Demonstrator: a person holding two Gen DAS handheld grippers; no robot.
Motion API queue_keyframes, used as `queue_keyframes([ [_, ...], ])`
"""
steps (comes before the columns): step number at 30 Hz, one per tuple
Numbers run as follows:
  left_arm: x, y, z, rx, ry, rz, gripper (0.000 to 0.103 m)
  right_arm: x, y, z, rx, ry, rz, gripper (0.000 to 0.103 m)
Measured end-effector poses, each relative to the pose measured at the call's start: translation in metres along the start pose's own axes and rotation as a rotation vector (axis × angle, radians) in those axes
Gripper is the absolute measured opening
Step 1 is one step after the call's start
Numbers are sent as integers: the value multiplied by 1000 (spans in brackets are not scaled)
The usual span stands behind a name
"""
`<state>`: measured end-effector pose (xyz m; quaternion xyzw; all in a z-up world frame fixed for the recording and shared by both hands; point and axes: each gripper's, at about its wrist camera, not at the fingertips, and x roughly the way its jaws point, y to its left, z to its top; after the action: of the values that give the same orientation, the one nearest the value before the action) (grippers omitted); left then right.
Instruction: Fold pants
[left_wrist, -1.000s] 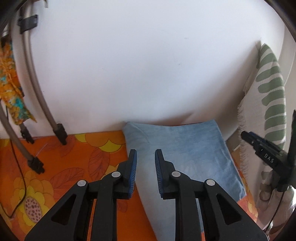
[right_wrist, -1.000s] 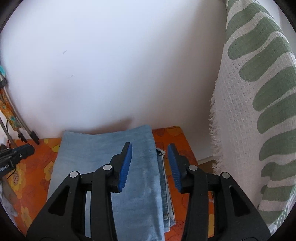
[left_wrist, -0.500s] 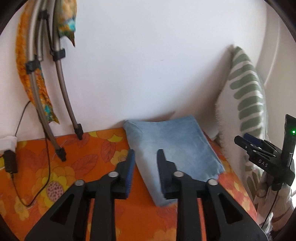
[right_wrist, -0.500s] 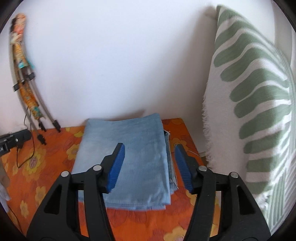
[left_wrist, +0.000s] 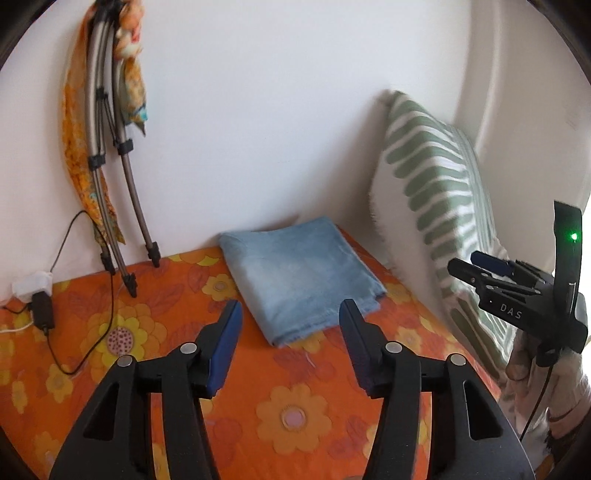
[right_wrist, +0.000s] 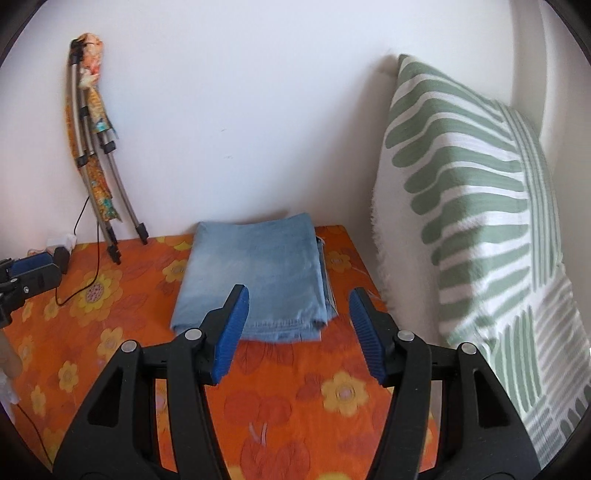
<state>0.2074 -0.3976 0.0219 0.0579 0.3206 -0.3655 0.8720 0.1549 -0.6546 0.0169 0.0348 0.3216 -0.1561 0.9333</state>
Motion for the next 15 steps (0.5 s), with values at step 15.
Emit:
queue_keyframes([
  [15, -103, -33, -72, 35, -15, -89, 72, -152, 28, -77, -3, -111, -27, 85],
])
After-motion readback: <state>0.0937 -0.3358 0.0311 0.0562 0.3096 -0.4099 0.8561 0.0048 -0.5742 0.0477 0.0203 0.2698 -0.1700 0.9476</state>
